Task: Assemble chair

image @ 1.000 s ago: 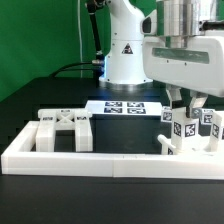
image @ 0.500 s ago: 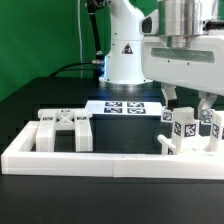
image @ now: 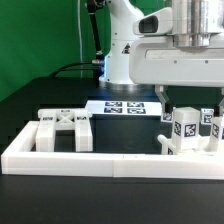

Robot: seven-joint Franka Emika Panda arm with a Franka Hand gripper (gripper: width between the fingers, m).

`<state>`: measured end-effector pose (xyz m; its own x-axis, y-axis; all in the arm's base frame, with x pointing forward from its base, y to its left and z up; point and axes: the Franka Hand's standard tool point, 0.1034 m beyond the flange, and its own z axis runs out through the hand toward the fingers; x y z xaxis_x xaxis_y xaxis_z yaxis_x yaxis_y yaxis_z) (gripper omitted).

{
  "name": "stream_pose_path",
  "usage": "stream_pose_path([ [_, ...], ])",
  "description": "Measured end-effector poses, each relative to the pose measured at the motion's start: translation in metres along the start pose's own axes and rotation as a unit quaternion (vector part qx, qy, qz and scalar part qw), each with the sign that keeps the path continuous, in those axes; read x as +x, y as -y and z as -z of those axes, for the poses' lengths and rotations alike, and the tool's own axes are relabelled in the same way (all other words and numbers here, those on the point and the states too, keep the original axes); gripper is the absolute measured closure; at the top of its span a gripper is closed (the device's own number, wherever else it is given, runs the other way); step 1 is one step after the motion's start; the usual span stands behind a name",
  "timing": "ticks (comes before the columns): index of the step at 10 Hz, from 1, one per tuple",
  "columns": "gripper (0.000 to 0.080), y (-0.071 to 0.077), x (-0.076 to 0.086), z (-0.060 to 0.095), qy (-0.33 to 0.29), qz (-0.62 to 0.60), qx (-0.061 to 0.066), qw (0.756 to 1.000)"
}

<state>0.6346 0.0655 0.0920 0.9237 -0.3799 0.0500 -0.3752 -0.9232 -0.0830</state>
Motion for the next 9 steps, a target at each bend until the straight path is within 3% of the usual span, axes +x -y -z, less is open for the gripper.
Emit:
stream_pose_path([
  [8,0.0150,-0.0063,0.0029,-0.0005,0.000,0.239,-0.001,0.971],
  [9,0.0241,-0.0064,0.0029,-0.0006,0.000,0.238,-0.001,0.971],
])
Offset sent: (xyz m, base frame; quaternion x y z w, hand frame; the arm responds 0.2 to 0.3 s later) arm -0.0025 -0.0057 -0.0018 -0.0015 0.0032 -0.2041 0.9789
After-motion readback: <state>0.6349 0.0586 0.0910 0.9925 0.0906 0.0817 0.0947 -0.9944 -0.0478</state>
